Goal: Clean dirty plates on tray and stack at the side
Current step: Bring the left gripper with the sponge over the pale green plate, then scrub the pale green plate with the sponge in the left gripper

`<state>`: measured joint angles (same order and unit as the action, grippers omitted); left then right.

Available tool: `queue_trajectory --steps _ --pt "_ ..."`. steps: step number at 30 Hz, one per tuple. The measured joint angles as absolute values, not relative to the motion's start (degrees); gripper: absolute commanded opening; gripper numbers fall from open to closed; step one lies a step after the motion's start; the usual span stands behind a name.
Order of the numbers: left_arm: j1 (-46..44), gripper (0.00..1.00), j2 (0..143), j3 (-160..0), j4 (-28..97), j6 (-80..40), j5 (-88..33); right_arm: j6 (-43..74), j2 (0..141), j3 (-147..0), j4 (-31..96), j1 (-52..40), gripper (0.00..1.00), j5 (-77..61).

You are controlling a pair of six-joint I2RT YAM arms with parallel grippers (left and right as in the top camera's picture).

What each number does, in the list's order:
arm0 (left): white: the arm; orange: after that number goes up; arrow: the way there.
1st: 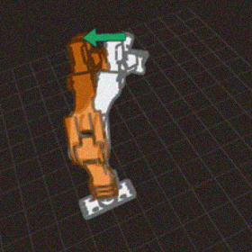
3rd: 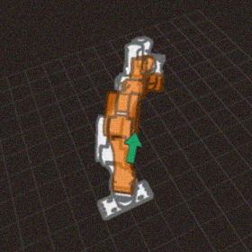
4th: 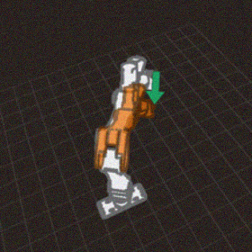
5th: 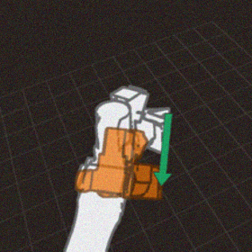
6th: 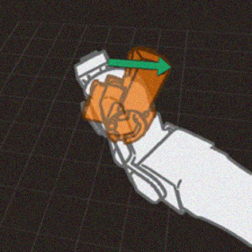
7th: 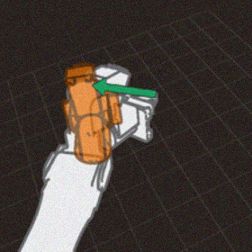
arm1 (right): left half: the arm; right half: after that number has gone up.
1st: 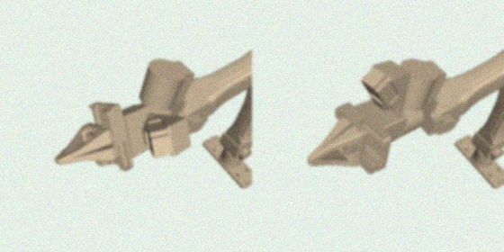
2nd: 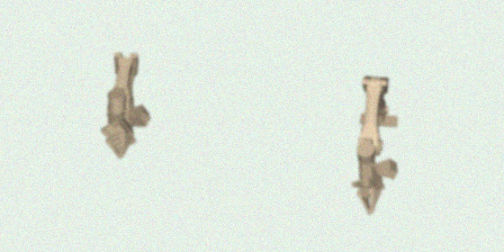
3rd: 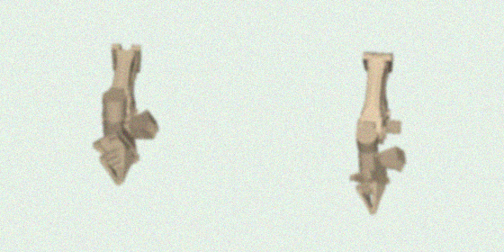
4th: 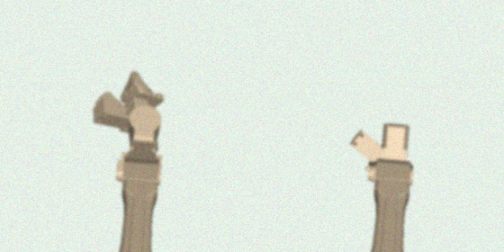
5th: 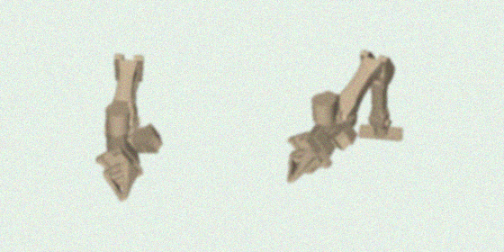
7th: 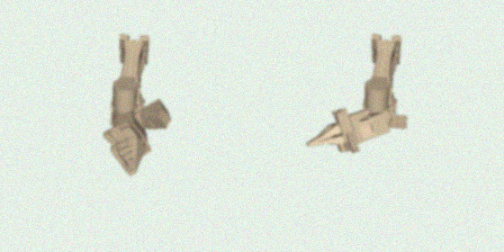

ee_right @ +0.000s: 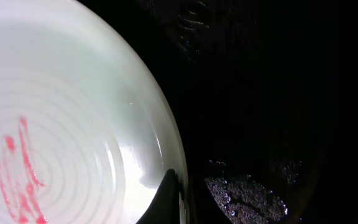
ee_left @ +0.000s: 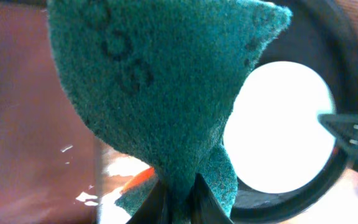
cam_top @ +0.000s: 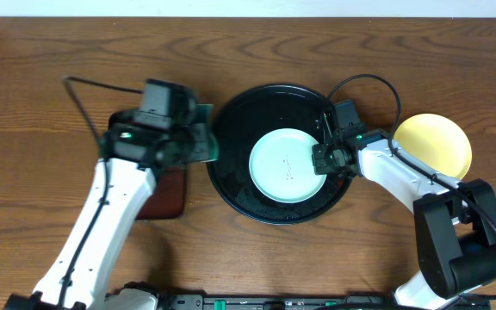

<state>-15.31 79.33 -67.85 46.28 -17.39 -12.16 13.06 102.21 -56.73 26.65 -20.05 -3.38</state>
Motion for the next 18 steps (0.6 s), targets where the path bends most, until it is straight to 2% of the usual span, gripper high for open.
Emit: queue_trajectory --steps 9,18 --pt "-29.4 0.08 93.1 -67.9 36.2 -24.3 -13.8 13.6 102.2 -56.7 26.6 -20.1 0.01 -3.4" --pt "-35.9 0.08 104.5 -67.9 24.5 -31.9 -19.1 13.6 102.2 -56.7 26.8 -20.1 0.01 -3.4"
